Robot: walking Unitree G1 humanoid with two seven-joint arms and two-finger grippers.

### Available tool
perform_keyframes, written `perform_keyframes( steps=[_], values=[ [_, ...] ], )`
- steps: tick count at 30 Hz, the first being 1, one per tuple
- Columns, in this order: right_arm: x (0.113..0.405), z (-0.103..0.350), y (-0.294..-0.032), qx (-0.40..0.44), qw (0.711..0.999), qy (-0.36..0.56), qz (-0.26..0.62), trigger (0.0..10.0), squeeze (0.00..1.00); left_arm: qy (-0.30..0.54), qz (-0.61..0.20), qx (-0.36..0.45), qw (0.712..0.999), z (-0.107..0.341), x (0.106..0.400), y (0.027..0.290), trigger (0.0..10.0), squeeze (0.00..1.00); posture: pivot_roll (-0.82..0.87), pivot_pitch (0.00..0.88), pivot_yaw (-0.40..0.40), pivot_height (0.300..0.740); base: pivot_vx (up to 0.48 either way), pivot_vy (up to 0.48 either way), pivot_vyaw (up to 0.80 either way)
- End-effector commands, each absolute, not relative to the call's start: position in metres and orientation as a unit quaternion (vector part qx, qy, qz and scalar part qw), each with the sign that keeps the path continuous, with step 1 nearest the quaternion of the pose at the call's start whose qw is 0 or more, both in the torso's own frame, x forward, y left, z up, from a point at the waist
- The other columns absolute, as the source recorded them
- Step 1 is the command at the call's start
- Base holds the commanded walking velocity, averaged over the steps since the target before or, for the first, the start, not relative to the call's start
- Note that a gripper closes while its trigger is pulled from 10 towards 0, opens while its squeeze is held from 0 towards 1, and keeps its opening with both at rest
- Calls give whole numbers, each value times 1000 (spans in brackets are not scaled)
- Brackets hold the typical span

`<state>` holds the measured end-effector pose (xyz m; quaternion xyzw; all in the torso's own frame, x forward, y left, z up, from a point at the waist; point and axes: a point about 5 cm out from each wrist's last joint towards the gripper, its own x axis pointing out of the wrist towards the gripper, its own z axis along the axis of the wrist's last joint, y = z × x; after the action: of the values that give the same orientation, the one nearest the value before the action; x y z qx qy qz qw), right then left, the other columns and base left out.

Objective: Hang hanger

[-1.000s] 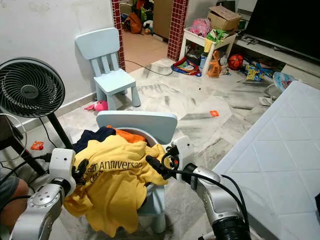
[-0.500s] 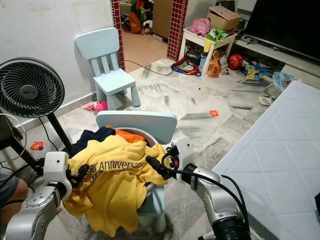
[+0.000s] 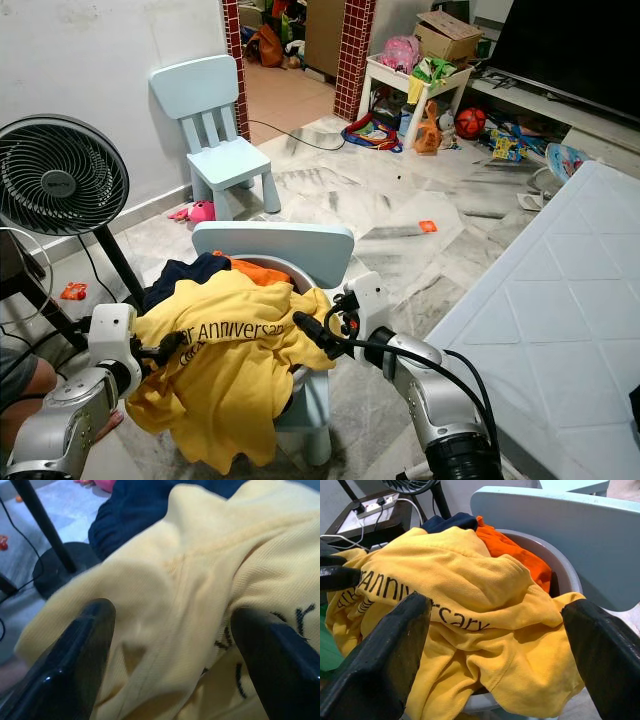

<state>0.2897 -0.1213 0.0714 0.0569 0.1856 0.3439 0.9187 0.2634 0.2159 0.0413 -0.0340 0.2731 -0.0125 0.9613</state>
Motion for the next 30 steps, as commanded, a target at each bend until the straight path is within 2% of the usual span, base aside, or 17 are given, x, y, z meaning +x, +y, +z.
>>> perform_keyframes(
  steps=[1, 2, 3, 4, 5, 6, 30],
  values=[
    [291, 72, -126, 57, 922, 187, 334, 10000, 0, 267, -25, -31, 963, 44, 267, 212, 10000, 0, -65, 39, -53, 740, 0, 0, 0],
    [291, 72, -126, 57, 922, 187, 334, 10000, 0, 267, -26, -31, 963, 44, 267, 211, 10000, 0, -65, 39, -53, 740, 0, 0, 0],
    [291, 72, -125, 57, 922, 187, 334, 10000, 0, 267, -28, -33, 963, 44, 268, 211, 4941, 0, -65, 38, -53, 740, 0, 0, 0],
    [291, 72, -125, 57, 922, 187, 334, 10000, 0, 266, -30, -34, 963, 44, 269, 210, 4941, 0, -65, 38, -53, 740, 0, 0, 0],
    [291, 72, -125, 57, 922, 187, 335, 10000, 0, 265, -33, -35, 963, 44, 270, 209, 3098, 0, -65, 38, -53, 740, 0, 0, 0],
    [291, 72, -125, 57, 922, 188, 334, 10000, 0, 265, -33, -36, 963, 44, 271, 210, 196, 0, -66, 39, -53, 740, 0, 0, 0],
    [291, 71, -125, 59, 924, 188, 329, 10000, 0, 268, -40, -48, 961, 40, 272, 208, 0, 0, -70, 36, -47, 740, 0, 0, 0]
  ],
)
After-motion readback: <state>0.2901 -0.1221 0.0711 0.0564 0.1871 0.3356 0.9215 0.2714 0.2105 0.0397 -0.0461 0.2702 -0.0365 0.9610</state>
